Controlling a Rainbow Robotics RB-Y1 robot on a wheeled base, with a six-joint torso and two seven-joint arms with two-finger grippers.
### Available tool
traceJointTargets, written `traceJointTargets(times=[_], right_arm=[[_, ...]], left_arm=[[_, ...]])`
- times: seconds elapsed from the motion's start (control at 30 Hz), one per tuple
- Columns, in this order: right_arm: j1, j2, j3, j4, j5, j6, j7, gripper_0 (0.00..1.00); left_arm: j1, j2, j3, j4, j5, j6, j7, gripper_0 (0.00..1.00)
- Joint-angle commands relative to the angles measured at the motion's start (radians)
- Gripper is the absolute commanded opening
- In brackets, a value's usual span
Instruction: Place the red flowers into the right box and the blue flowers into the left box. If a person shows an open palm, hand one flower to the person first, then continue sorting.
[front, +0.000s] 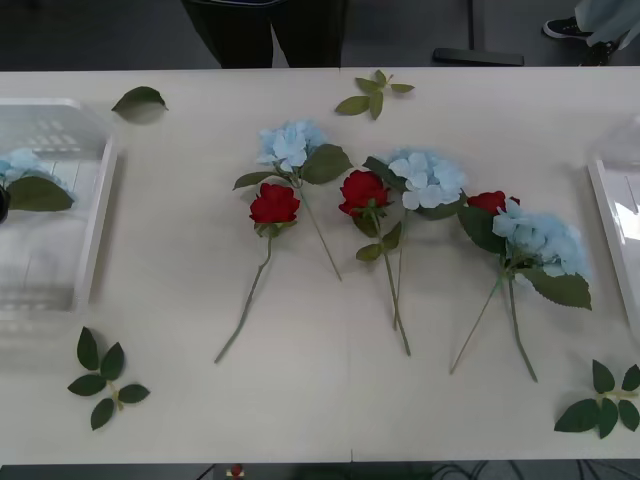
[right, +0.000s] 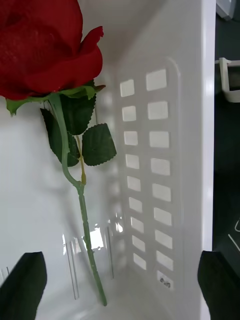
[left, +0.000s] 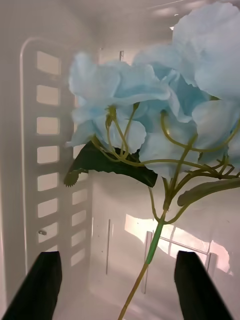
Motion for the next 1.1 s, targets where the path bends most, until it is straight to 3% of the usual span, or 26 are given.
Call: traceJointTargets(times=[0.03, 0.27, 0.53, 0.77, 0.93, 1.1], right_arm=[[-0.012, -0.022, -0.003, -0.006, -0.042, 0.001, 0.022, 0.90], [-0.055, -0.047, -0.004, -0.017, -0.179, 0.089, 0.028, 0.91], [-0.124, -0.151, -0.035, -0.200, -0.466, 0.447, 0.008, 0.91], [-0.121, -0.189, -0.092, -0.388, -0.653, 0.690, -0.085, 0.91], [-0.047, -0.202, -0.092, -0.638, -0.719, 0.794, -0.283, 0.91], [0.117, -0.209, -0.099, -0.910, -0.754, 0.724, -0.487, 0.91]], left_arm=[[-0.011, 0.021, 0.024, -0.046, -0.002, 0.006, -0.115, 1.00], [-0.011, 0.021, 0.118, -0.174, 0.175, 0.132, -0.158, 1.00], [-0.013, -0.050, 0.238, -0.352, 0.409, 0.316, -0.096, 1.00], [-0.030, -0.174, 0.198, -0.441, 0.432, 0.318, 0.034, 1.00], [-0.080, -0.265, 0.086, -0.480, 0.380, 0.312, 0.131, 1.00], [-0.145, -0.341, -0.052, -0.480, 0.276, 0.309, 0.183, 1.00]])
